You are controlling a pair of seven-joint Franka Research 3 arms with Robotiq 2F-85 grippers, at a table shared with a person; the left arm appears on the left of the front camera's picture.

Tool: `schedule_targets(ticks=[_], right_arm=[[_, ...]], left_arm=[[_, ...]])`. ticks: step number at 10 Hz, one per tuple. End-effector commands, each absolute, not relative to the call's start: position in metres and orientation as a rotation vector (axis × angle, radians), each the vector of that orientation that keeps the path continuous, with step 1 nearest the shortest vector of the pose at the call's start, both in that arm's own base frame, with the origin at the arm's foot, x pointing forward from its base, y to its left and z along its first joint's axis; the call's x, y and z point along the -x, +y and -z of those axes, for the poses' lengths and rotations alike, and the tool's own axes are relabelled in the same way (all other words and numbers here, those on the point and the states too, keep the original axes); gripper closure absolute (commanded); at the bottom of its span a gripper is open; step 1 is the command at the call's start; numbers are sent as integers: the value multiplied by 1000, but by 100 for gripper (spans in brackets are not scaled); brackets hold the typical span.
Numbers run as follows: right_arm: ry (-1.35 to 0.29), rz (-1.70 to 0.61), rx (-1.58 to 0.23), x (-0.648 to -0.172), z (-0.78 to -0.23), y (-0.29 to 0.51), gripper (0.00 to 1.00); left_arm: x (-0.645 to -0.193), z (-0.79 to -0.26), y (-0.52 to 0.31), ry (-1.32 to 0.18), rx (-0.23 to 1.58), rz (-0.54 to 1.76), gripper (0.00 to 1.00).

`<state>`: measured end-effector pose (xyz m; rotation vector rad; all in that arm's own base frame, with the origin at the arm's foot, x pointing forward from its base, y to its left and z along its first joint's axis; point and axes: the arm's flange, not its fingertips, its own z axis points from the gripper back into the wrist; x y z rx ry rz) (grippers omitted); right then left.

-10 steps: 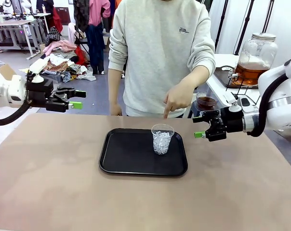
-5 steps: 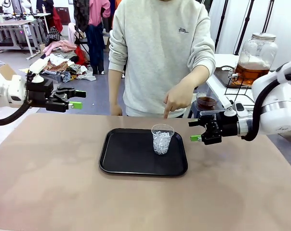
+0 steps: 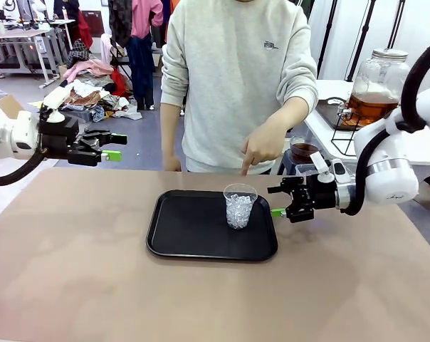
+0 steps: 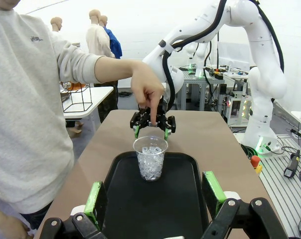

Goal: Pour the drink into the iced cup.
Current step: Pick up the iced cup indicated by the human and present it to them.

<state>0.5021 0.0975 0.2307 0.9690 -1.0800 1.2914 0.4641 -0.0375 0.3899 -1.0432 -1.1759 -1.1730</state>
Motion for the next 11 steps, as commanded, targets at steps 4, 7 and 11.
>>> schedule_targets(ticks=[4, 7, 11], right_arm=[[-1076, -1292, -973, -505, -227, 99, 0], [-1071, -1292, -975, -505, -224, 99, 0], [-1054, -1277, -1062, -508, -221, 112, 0]], left_arm=[[-463, -392, -38, -1178, 1040, 1176, 0], [-463, -392, -38, -1178, 1040, 1176, 0], [-463, -392, -38, -1178, 1040, 1176, 0]])
